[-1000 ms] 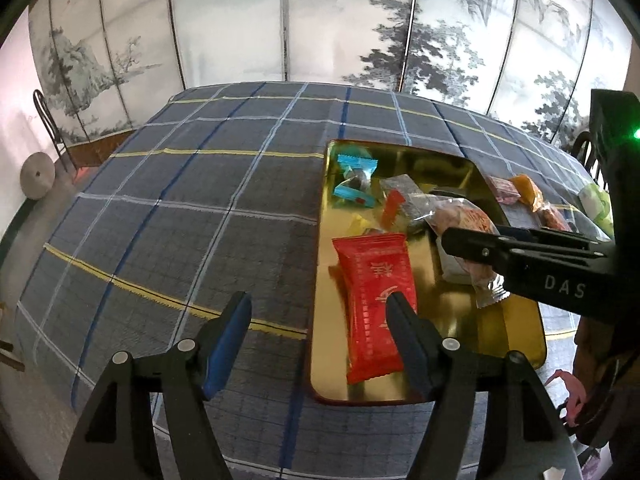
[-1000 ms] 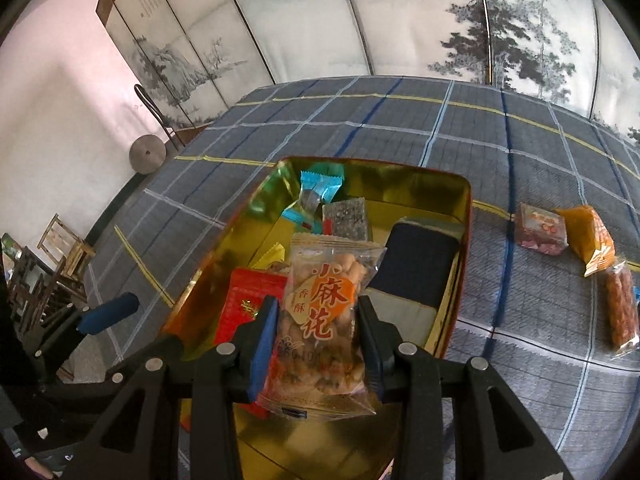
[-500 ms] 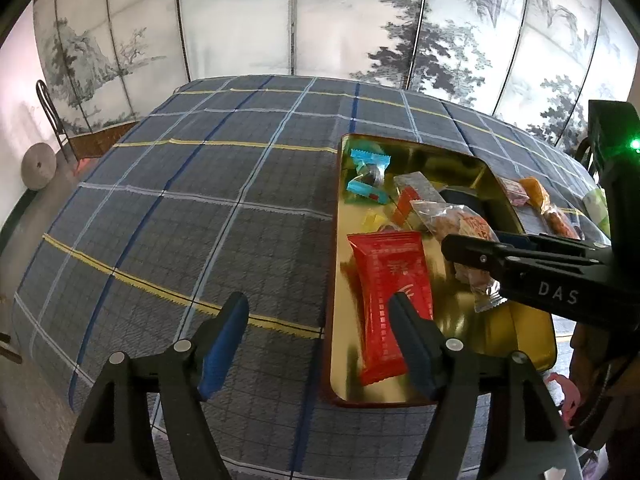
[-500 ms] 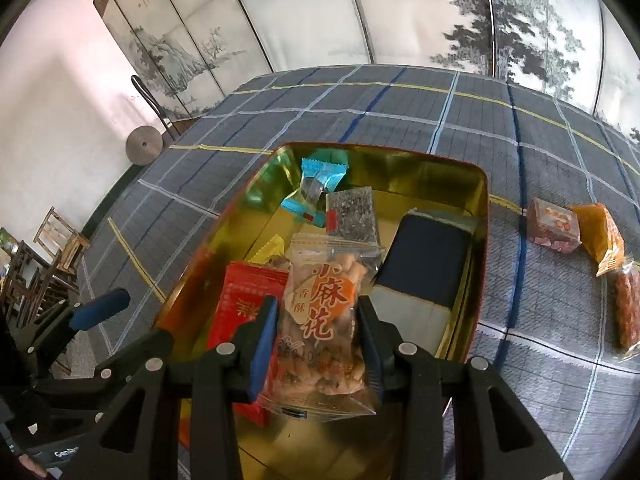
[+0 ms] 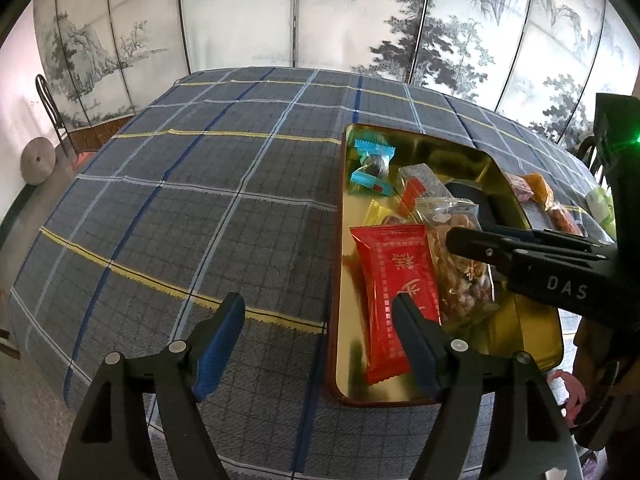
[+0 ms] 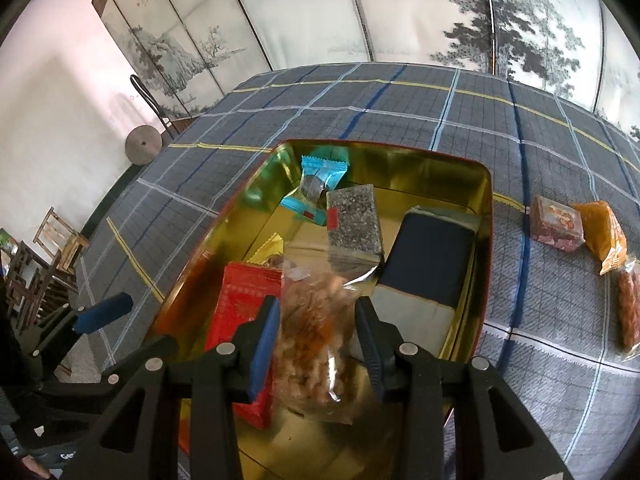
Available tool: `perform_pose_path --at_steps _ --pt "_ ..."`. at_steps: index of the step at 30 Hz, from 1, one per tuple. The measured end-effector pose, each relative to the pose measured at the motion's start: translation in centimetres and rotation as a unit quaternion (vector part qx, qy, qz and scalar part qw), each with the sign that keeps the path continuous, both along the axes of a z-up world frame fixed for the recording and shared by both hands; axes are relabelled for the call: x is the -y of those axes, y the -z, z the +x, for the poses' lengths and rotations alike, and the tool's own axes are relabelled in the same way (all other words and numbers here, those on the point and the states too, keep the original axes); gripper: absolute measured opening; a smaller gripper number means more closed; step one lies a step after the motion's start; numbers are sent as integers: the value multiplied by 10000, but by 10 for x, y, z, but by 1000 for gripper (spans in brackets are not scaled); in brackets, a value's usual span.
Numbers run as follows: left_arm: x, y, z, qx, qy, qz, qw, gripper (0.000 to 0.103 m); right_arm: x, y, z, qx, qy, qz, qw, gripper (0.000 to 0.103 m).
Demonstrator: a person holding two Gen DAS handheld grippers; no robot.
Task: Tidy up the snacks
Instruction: 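Lower the clear snack bag into the tray with the right gripper and release, then reach the left gripper to the small brown cake packet and grasp it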
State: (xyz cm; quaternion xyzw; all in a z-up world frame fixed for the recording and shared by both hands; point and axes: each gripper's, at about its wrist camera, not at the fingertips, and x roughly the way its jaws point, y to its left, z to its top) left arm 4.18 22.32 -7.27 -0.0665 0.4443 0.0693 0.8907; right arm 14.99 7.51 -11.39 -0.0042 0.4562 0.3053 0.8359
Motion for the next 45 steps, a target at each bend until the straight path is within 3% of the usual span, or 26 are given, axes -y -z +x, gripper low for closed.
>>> perform_pose_path --at_steps 15,22,25,29,37,45 --pt "-1 7 2 -100 -33 27 9999 75 26 -4 -10 139 196 365 9990 40" --pt "4 5 3 -125 -12 128 9998 77 73 -13 -27 467 355 727 9956 40" --pt "6 5 3 -123 -1 163 9998 77 99 -20 -37 736 611 626 9934 43" --pt "15 1 5 -137 55 227 9996 77 137 -21 -39 772 1011 653 9897 43" --pt "31 -12 7 -34 220 424 9989 78 245 6 -35 688 2456 137 9668 43" --pt "72 -28 17 41 779 652 9948 78 327 34 -36 616 3331 -535 9394 46"
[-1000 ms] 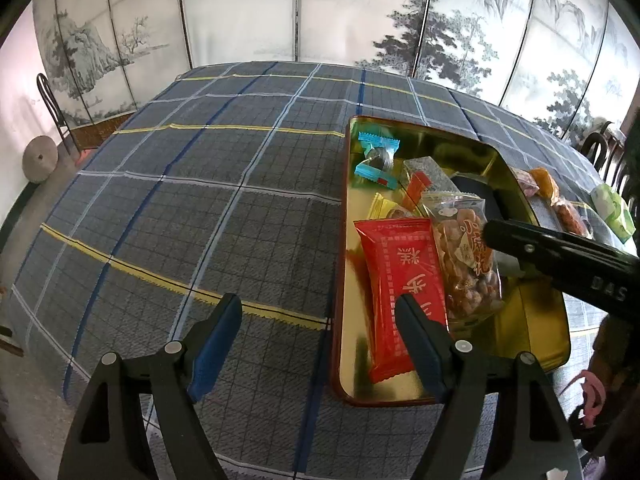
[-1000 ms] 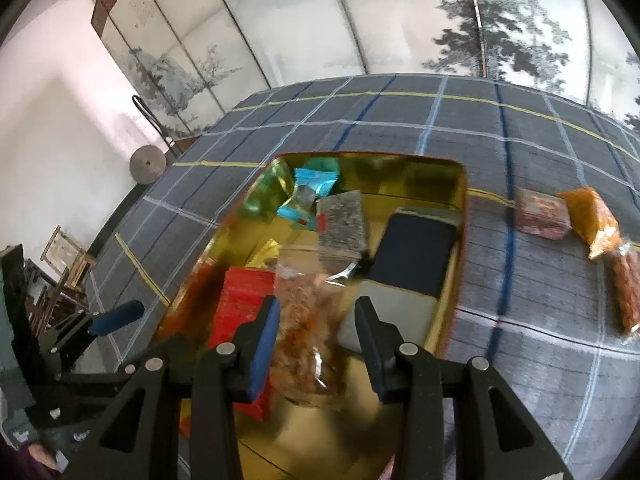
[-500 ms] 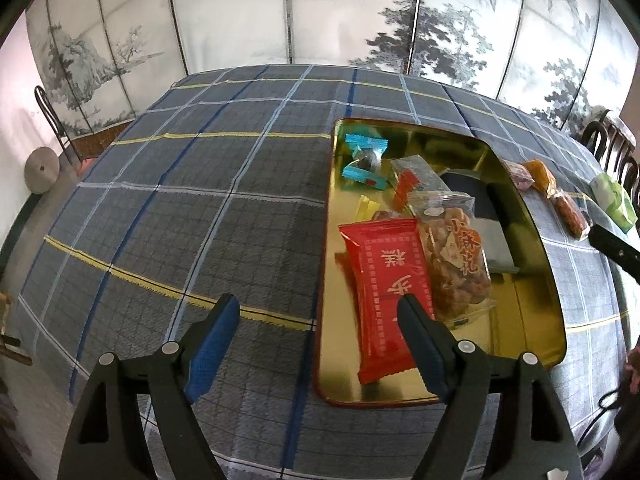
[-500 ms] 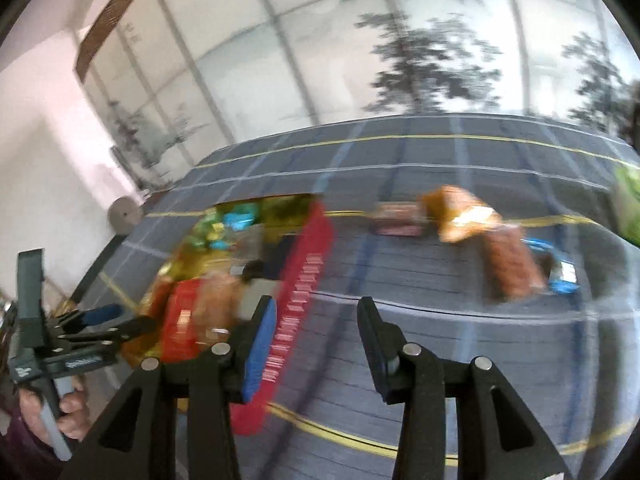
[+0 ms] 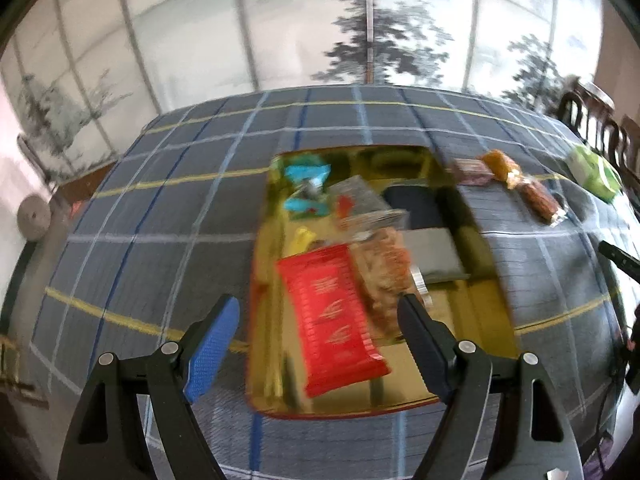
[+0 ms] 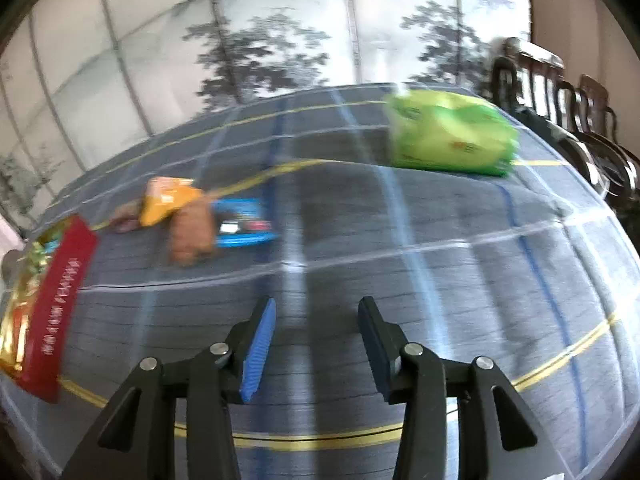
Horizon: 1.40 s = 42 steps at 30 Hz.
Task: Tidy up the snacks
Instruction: 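Reach the left gripper to the small brown cake packet and grasp it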
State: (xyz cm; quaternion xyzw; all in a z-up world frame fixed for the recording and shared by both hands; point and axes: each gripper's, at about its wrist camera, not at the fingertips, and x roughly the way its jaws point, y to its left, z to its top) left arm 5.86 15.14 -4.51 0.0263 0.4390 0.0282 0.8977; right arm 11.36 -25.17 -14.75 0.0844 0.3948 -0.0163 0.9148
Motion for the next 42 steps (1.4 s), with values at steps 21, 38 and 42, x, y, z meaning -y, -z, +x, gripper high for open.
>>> perform_pose_path --at_steps 21,38,42 --pt "170 3 150 -319 4327 1166 8934 82 41 12 9 34 96 451 9989 75" --pt "181 62 226 -1502 4887 1264 8501 33 59 14 6 292 105 1231 9919 78" --pt "185 63 221 -1449 4288 1338 8816 26 61 14 6 313 115 1287 9911 78"
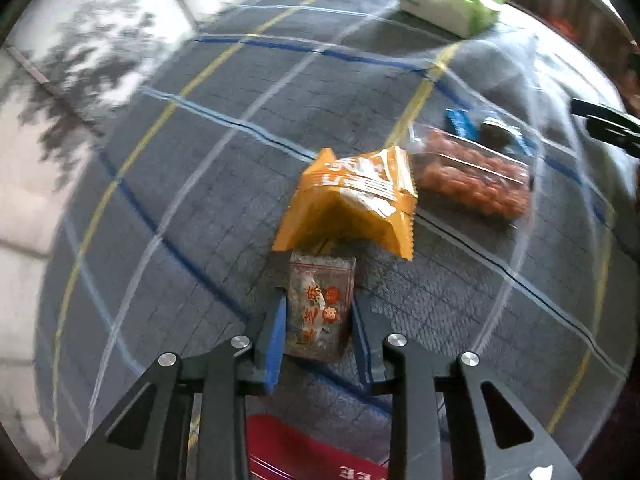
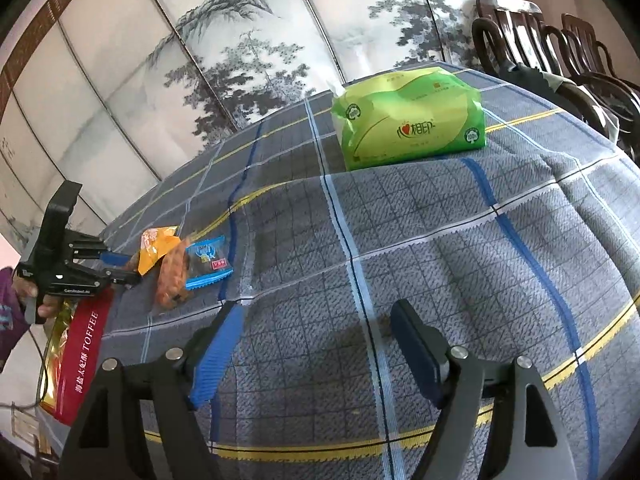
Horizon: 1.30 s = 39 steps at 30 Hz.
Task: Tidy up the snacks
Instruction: 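Reach the left gripper to the small brown cake packet and grasp it, then grasp the blue wrapped candy with the right gripper while left holds the cake packet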
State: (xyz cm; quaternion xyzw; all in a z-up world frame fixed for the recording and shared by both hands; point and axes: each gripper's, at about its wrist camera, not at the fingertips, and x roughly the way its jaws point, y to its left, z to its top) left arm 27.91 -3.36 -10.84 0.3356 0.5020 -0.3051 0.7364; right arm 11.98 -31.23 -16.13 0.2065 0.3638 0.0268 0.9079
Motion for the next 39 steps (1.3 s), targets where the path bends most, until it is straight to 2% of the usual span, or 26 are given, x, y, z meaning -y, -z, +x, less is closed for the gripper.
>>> perform_pose_path --at_steps 2,5,7,8,10,14,15,17,19,22,23,27,37,39 --pt "2 -1 -17 227 -435 -26 9988 26 0 0 0 -1 0 1 10000 78" --pt "-5 -10 -43 13 -1120 -538 9922 26 0 0 0 8 0 29 10000 78" --pt "-13 -16 -60 -189 -1641 -873 9824 26 2 0 0 15 -1 51 10000 78" --pt "-19 -19 -73 -384 -1914 -1153 9740 26 2 0 0 18 -1 57 10000 78" --pt "-22 -26 -89 -480 -2195 -1470 9633 26 3 0 0 21 -6 63 10000 78" --pt "-22 -44 -132 -268 -2427 -1897 9510 26 2 0 -1 40 -49 75 10000 78" --pt "-22 -45 -142 -301 -2468 -1915 9495 26 -2 -1 0 0 -117 -53 9999 75" --pt "-23 -48 -156 -358 -2556 -1965 9459 26 -13 -5 4 -45 -409 -210 9989 59" --pt "-29 -50 -167 -451 -2639 -2105 9402 26 -25 -13 7 7 -662 -308 9973 55" --pt "-35 -55 -181 -344 -2733 -2113 9378 26 -43 -28 16 158 -1006 -462 9937 55" --pt "-37 -57 -184 -261 -2757 -2084 9380 26 -50 -33 21 193 -1109 -516 9923 51" --pt "-42 -64 -194 -43 -2820 -2058 9371 26 -68 -40 45 163 -1492 -541 9872 48" --pt "-41 -70 -193 39 -2750 -2127 9376 26 -93 -27 87 -108 -1796 -826 9802 48" --pt "-40 -68 -193 -8 -2745 -2149 9373 26 -96 -21 94 -226 -1842 -941 9781 40"
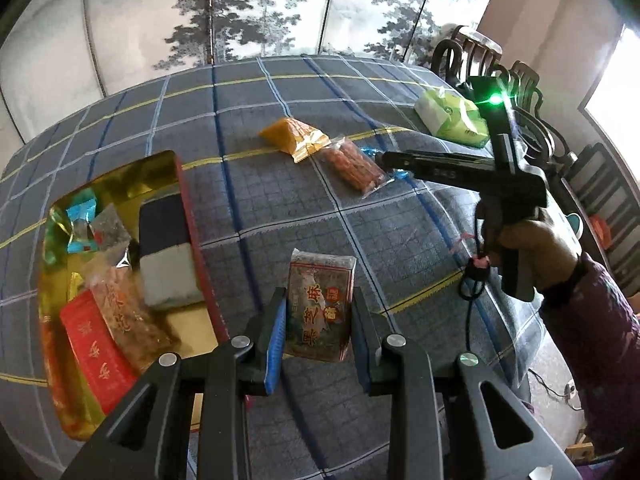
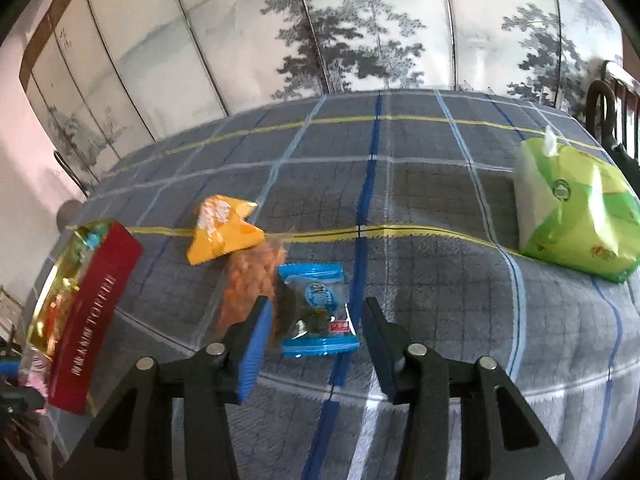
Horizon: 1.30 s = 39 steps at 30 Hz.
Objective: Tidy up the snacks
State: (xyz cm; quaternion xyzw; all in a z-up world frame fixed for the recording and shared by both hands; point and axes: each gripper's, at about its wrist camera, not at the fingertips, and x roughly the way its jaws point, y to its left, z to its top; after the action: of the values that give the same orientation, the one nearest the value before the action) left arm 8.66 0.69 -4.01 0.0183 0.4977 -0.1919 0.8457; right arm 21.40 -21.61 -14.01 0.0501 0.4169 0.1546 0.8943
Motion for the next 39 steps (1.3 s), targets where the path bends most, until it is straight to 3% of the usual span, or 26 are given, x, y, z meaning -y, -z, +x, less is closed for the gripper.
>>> perform_pose_path --at_steps 2,18,22,26,33,35,37,39 --pt "0 1 2 -11 -1 -12 10000 26 -1 6 4 -112 -48 -18 9999 35" --pt "0 6 2 -66 -20 -26 10000 26 -13 8 22 -44 -373 -517 9980 37" --pt "-2 2 0 -11 -49 -55 10000 24 -17 7 21 2 -498 -770 9958 29" --pt "-8 -3 -1 61 -93 -99 9999 24 -7 -1 3 157 -311 -647 9973 29" --pt "-8 -3 -4 -74 15 -172 9998 24 37 -5 -54 427 610 -660 9950 29" --pt "3 -5 -6 -96 220 -147 9996 31 49 -4 -65 426 776 -699 9936 29" --pt "11 -5 -4 -76 288 -131 9995 53 60 -3 -70 456 903 -768 9919 29" --pt "22 -2 2 9 288 13 9996 58 70 0 -72 450 1011 -796 9907 29"
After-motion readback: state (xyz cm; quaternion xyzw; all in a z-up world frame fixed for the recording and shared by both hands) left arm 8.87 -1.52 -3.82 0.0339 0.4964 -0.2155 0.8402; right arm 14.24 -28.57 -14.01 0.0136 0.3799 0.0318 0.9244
